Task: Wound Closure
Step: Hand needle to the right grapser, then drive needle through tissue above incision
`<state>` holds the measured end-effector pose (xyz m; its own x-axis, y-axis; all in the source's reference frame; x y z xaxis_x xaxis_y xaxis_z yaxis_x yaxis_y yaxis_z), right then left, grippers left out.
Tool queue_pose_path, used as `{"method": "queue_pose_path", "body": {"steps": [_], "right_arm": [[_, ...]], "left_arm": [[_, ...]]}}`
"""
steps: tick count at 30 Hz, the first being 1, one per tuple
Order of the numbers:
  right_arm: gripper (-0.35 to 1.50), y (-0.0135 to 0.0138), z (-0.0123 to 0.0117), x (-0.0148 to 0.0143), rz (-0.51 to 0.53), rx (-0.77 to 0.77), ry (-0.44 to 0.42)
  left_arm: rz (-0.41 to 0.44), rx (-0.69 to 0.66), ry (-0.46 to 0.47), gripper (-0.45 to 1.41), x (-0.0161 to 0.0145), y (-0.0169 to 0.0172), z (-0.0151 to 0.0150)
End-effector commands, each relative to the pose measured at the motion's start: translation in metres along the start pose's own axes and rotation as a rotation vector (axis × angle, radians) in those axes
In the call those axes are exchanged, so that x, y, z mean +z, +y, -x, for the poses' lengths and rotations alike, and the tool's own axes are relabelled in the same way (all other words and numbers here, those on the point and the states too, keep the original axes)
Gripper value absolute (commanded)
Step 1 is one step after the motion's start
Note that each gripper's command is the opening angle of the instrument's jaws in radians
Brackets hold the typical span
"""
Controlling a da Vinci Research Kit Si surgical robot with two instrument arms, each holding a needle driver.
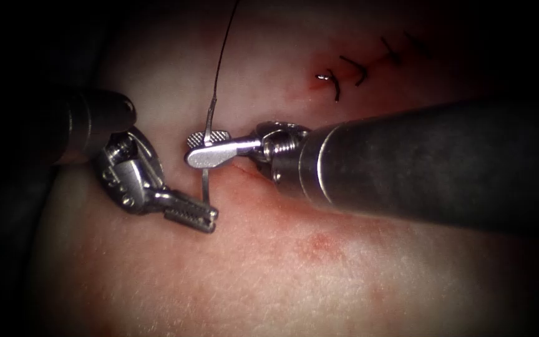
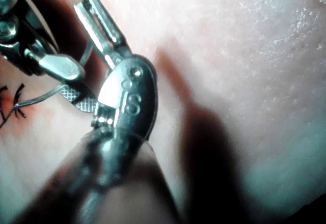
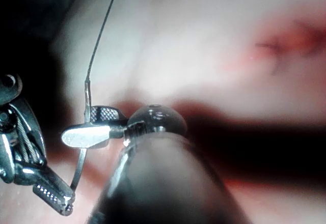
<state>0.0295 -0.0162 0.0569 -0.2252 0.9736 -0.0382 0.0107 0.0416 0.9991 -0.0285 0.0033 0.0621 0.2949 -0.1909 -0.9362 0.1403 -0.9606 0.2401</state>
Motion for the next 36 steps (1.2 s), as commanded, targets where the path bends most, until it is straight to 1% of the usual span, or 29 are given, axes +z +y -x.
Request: {"method": "queue_pose_path", "body": {"steps": [1, 2, 3, 4, 6, 17, 18, 19, 20, 22, 23, 24, 25, 29, 30, 32, 33, 34, 36], "right_arm": [[0.87, 0.0007, 0.0003, 0.0008, -0.001, -0.001, 0.001], [0.80, 0.0007, 0.0003, 0.0009, -0.001, -0.001, 0.001], [0.69, 0.0007, 0.0003, 0.0009, 0.000, -0.001, 0.002], [0.42, 0.0007, 0.0003, 0.0009, 0.000, -0.001, 0.002], [-0.35, 0.0007, 0.0003, 0.0009, 0.000, -0.001, 0.002], [-0.35, 0.0009, -0.0004, 0.0009, 0.034, 0.001, 0.042], [-0.35, 0.0009, -0.0004, 0.0009, 0.034, 0.001, 0.042], [-0.35, 0.0009, -0.0004, 0.0008, 0.034, 0.000, 0.041], [-0.35, 0.0009, -0.0003, 0.0008, 0.034, 0.000, 0.041], [-0.35, 0.0009, -0.0002, 0.0008, 0.045, -0.012, 0.023], [-0.35, 0.0009, -0.0001, 0.0008, 0.061, -0.012, 0.019], [-0.35, 0.0009, -0.0001, 0.0008, 0.077, -0.017, 0.017], [-0.35, 0.0010, -0.0003, 0.0006, 0.114, -0.061, 0.032], [-0.35, 0.0014, -0.0008, 0.0002, 0.202, -0.164, 0.067], [-0.35, 0.0018, -0.0010, -0.0001, 0.250, -0.228, 0.082], [-0.35, 0.0020, -0.0012, -0.0003, 0.294, -0.287, 0.089], [-0.35, 0.0022, -0.0014, -0.0004, 0.335, -0.334, 0.104], [-0.35, 0.0023, -0.0015, -0.0005, 0.352, -0.363, 0.108], [-0.35, 0.0025, -0.0018, -0.0005, 0.400, -0.438, 0.124]], "left_arm": [[0.000, 0.001, 0.001, -0.45, 0.0003, 0.0001, 0.0008], [0.000, 0.001, 0.001, -0.45, 0.0004, 0.0001, 0.0008], [0.000, 0.001, 0.001, -0.45, 0.0004, 0.0001, 0.0008], [0.001, 0.001, 0.002, -0.45, 0.0004, 0.0001, 0.0008], [0.001, 0.002, 0.002, -0.45, 0.0004, 0.0002, 0.0008], [0.000, -0.007, -0.002, -0.45, 0.0006, 0.0004, 0.0009], [-0.004, -0.026, -0.009, 0.02, 0.0007, 0.0003, 0.0009], [-0.019, -0.089, -0.041, 0.76, 0.0007, 0.0001, 0.0009], [-0.027, -0.115, -0.056, 0.89, 0.0007, 0.0001, 0.0009], [-0.041, -0.166, -0.082, 1.04, 0.0007, 0.0000, 0.0009], [-0.051, -0.192, -0.100, 1.14, 0.0007, -0.0001, 0.0009], [-0.060, -0.218, -0.114, 1.18, 0.0006, -0.0002, 0.0008], [-0.079, -0.247, -0.153, 1.29, 0.0006, -0.0002, 0.0006], [-0.099, -0.261, -0.203, 1.33, 0.0003, 0.0000, -0.0002], [-0.103, -0.264, -0.219, 1.33, 0.0000, 0.0001, -0.0006], [-0.109, -0.267, -0.242, 1.26, -0.0005, 0.0003, -0.0011], [-0.115, -0.269, -0.263, 1.16, -0.0009, 0.0005, -0.0014], [-0.119, -0.271, -0.276, 1.02, -0.0011, 0.0006, -0.0015], [-0.134, -0.275, -0.317, 0.69, -0.0015, 0.0007, -0.0015]]}}
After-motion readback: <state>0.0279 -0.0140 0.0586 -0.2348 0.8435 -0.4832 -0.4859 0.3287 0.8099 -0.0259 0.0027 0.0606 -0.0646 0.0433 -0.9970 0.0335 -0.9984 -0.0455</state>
